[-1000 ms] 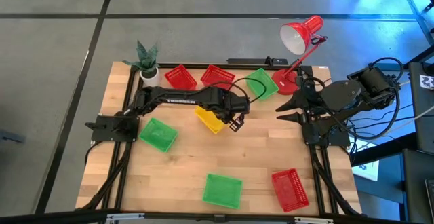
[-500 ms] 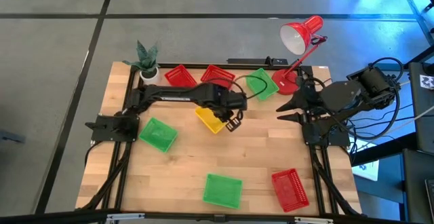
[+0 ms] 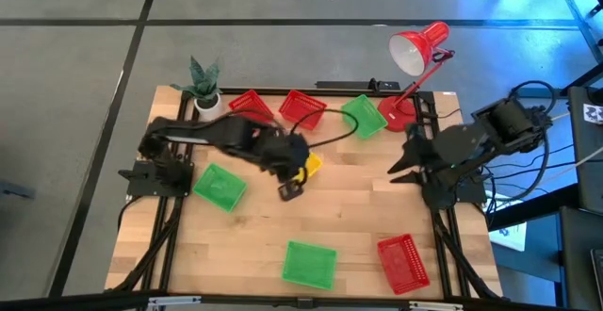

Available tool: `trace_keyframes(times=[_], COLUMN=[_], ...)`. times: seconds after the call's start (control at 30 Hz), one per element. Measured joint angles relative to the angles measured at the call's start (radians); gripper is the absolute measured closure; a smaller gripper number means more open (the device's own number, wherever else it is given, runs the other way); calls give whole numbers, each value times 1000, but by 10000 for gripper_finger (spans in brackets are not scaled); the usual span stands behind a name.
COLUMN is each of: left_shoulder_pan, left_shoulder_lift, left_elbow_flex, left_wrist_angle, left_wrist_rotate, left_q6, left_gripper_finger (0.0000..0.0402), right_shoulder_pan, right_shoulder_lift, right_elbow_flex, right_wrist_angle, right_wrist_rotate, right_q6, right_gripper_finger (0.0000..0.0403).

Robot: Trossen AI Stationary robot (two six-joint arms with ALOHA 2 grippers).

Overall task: Stack baskets by color
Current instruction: Stack the bottom green bin on the green bin

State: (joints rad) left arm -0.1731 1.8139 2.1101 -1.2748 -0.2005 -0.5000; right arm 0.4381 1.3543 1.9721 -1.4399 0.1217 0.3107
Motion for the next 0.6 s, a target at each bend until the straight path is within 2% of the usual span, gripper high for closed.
trace_keyframes(times=[0.23, 0.6], left_shoulder_pan=[-155, -391], left_shoulder_lift=[-71, -102], left_elbow_flex=[0, -1], left_wrist_angle=[-8, -51], left_wrist_rotate=[-41, -81], left_q6=[16, -22], left_gripper_finger=[358, 358], right_shoulder_pan=[65, 141], right_shoulder_lift=[114, 282], right_elbow_flex=[0, 0], right_wrist_angle=[-1, 114], right_wrist_rotate=[-40, -56], right_q6=[-27, 84], right_gripper_finger=[316, 316])
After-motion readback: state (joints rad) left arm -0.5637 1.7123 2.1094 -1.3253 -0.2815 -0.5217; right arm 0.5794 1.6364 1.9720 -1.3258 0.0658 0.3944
